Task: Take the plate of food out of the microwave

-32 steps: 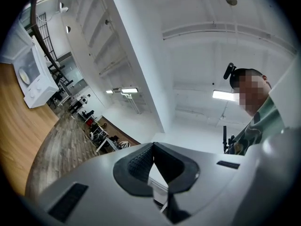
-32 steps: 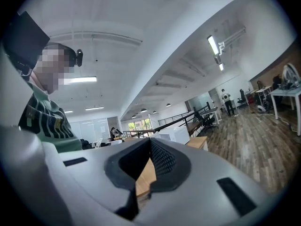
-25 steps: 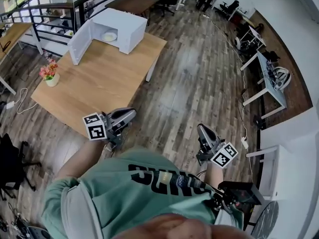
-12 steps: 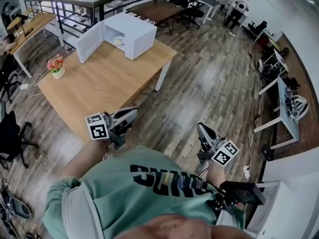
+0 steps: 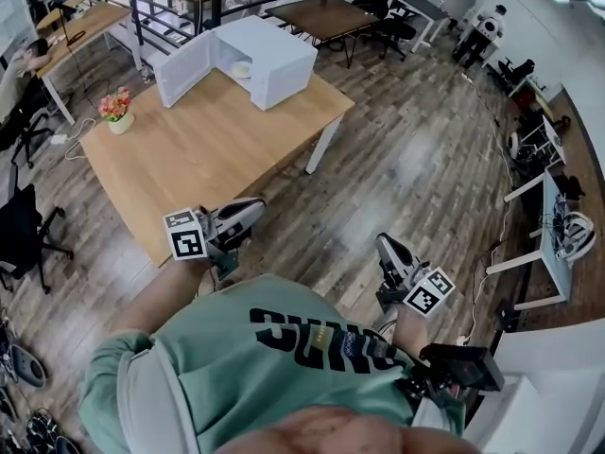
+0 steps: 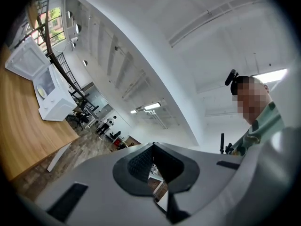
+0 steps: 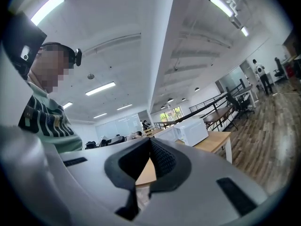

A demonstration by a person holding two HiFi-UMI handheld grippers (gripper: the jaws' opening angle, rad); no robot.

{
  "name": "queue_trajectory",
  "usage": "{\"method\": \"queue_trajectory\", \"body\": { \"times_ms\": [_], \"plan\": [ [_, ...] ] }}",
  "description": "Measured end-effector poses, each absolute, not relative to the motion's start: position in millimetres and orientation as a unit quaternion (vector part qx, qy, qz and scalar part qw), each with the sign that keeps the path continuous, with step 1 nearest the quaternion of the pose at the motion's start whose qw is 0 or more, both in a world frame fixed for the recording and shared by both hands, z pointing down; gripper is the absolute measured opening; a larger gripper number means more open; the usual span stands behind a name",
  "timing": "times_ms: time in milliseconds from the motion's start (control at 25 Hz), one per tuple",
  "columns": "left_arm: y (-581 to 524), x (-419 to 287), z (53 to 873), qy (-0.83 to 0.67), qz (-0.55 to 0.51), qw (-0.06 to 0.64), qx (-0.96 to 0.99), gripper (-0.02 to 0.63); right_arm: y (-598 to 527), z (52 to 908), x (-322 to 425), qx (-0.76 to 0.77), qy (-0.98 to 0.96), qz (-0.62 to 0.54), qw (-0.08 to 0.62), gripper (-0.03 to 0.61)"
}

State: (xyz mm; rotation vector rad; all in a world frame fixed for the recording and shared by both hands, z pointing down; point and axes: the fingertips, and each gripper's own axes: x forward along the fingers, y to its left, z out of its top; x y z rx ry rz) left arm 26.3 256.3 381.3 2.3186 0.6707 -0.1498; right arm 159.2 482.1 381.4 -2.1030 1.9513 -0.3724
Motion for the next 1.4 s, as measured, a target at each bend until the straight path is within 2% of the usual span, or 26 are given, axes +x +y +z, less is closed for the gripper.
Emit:
{"method": "queue_trajectory", "body": {
  "times_ms": [320,480,800,1160,1400],
  "plan": [
    [155,42,388,0.259,-0.087,0.371,0.888,0.005,379,353,171,-0.721,0.679,-0.113,0.079,0.006],
    [100,52,385,0.270,-0.090,0.354,0.891,0.005,327,340,183,-0.732,0.670,-0.104,0.069,0.006],
    [7,47,407,0.253,-0.104,0.359,0.892,0.005,203,352,175,-0.699,0.703,-0.129,0.039,0.006],
    [-44,10,432,0.162,-0.120,0.365,0.909,0.005,108,359,181,-0.631,0.764,-0.135,0.021,0.006],
    [-62,7,428,0.097,-0.126,0.336,0.928,0.005,49,377,195,-0.563,0.813,-0.150,0.029,0.006]
  ]
}}
